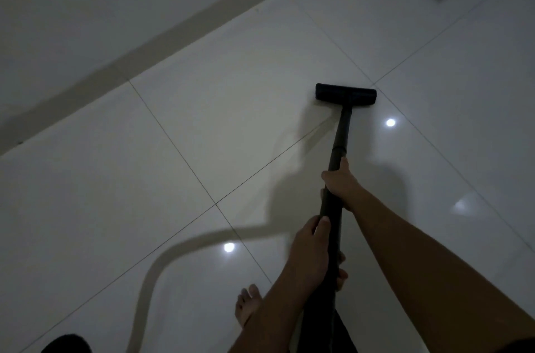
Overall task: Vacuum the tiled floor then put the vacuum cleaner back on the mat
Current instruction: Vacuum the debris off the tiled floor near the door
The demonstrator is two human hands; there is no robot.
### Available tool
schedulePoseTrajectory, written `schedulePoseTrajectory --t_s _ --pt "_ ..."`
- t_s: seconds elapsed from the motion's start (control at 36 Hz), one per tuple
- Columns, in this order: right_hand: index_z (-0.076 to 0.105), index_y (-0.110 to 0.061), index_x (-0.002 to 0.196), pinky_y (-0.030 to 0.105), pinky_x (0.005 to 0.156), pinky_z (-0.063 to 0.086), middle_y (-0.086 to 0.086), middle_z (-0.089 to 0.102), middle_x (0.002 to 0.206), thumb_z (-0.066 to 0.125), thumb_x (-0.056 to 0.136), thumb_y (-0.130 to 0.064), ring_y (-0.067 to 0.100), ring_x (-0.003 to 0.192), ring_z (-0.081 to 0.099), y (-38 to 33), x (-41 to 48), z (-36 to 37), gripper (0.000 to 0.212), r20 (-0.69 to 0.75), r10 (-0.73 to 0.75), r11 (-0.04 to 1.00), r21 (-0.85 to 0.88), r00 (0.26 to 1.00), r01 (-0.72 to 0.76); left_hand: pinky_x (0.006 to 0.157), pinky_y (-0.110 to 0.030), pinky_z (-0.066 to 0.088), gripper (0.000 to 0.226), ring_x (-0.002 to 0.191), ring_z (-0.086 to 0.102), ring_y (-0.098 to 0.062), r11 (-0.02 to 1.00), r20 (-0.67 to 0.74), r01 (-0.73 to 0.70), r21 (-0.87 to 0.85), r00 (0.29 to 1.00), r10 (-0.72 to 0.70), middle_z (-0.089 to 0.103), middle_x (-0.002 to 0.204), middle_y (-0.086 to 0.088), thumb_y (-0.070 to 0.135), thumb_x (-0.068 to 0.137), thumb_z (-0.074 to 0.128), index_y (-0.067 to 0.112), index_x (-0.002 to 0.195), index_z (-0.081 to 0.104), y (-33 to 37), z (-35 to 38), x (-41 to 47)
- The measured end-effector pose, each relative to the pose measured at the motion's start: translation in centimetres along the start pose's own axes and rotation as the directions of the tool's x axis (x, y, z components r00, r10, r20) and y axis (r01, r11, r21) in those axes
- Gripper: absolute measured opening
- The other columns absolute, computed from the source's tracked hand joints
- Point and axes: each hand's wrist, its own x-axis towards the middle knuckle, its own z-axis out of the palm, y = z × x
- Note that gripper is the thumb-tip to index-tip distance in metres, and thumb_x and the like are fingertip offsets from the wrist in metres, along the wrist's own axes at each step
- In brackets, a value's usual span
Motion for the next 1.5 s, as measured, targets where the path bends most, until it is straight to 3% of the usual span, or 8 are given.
schedulePoseTrajectory --t_s 0.31,0.5,0.75,0.86,1.14,1.22,1.31,1.5 --pt "-0.007 -0.032 0.151 0.044 0.076 0.055 0.025 0.052 0.123 0.044 0.093 -0.011 0.03 0.076 0.06 6.7 -4.2 1.4 0.08 0.019 0.018 0.998 0.066 1.0 -0.02 0.038 -0.021 0.043 0.031 0.038 0.051 -0.014 0.999 -0.004 0.033 0.0 0.999 -0.033 0.054 0.07 -0.009 0.037 0.101 0.032 0.023 0.123 0.05 -5.8 0.8 -5.7" --pt "-0.003 -0.023 0.152 0.053 0.098 0.046 0.026 0.049 0.131 0.048 0.09 -0.01 0.032 0.104 0.056 10.9 -5.8 1.6 0.081 0.048 -0.03 0.997 -0.068 0.998 0.033 0.039 -0.022 0.043 0.03 0.039 0.051 -0.016 0.995 -0.06 0.054 -0.085 0.996 -0.059 0.054 0.071 -0.012 0.037 0.101 0.032 0.022 0.119 0.051 -9.9 3.4 -8.3" --pt "0.01 -0.015 0.15 0.033 0.087 0.042 0.022 0.041 0.142 0.044 0.093 -0.006 0.011 0.066 0.045 15.0 -7.9 2.7 0.067 0.053 -0.1 0.991 -0.081 0.994 0.104 0.04 -0.023 0.045 0.032 0.039 0.051 -0.017 0.987 -0.067 0.098 -0.124 0.992 -0.107 0.054 0.071 -0.012 0.036 0.101 0.033 0.02 0.122 0.05 -13.6 3.9 -10.9" --pt "-0.009 -0.021 0.152 0.047 0.097 0.047 0.021 0.044 0.141 0.049 0.09 -0.005 0.036 0.104 0.059 15.7 -9.1 4.8 0.086 0.046 0.002 0.99 -0.139 0.999 0.004 0.041 -0.02 0.048 0.035 0.037 0.055 -0.009 0.99 -0.012 0.137 -0.029 0.99 -0.137 0.056 0.074 -0.009 0.04 0.099 0.036 0.023 0.128 0.043 -14.3 2.1 -12.6" --pt "-0.01 -0.023 0.152 0.047 0.097 0.046 0.019 0.055 0.112 0.042 0.096 -0.007 0.033 0.1 0.056 15.4 -14.1 9.9 0.078 0.109 0.049 0.995 0.085 0.993 -0.059 0.072 -0.035 0.059 0.044 0.079 0.063 -0.027 0.948 0.122 0.132 0.291 0.977 -0.173 0.055 0.101 -0.009 0.008 0.089 0.061 0.018 0.124 0.037 -13.4 -5.3 -18.1" --pt "-0.011 -0.027 0.151 0.045 0.093 0.048 0.009 0.049 0.084 0.038 0.099 -0.008 0.025 0.079 0.053 15.2 -15.2 11.5 0.074 0.201 0.082 0.958 0.255 0.976 -0.133 0.077 -0.046 0.06 0.047 0.081 0.062 -0.028 0.887 0.061 0.128 0.444 0.983 -0.173 0.052 0.108 -0.018 0.006 0.086 0.064 0.009 0.128 0.043 -13.0 -7.3 -18.7" --pt "-0.009 -0.031 0.15 0.041 0.07 0.054 0.019 0.057 0.113 0.04 0.098 -0.014 0.027 0.086 0.058 15.0 -15.3 13.1 0.074 0.297 0.113 0.905 0.363 0.948 -0.221 0.079 -0.056 0.056 0.046 0.086 0.065 -0.043 0.785 0.01 0.111 0.61 0.989 -0.148 0.053 0.109 -0.022 0.009 0.083 0.068 0.002 0.124 0.047 -12.3 -9.0 -19.4" --pt "0.011 -0.025 0.15 0.042 0.054 0.055 0.017 0.057 0.115 0.054 0.095 -0.015 0.028 0.092 0.063 13.6 -15.9 15.4 0.071 0.414 0.116 0.753 0.556 0.903 -0.352 0.1 -0.032 0.038 0.063 0.122 0.047 -0.029 0.463 -0.157 0.153 0.873 0.987 -0.031 0.049 0.135 -0.013 0.023 0.085 0.067 0.016 0.142 0.04 -10.2 -12.8 -19.7"
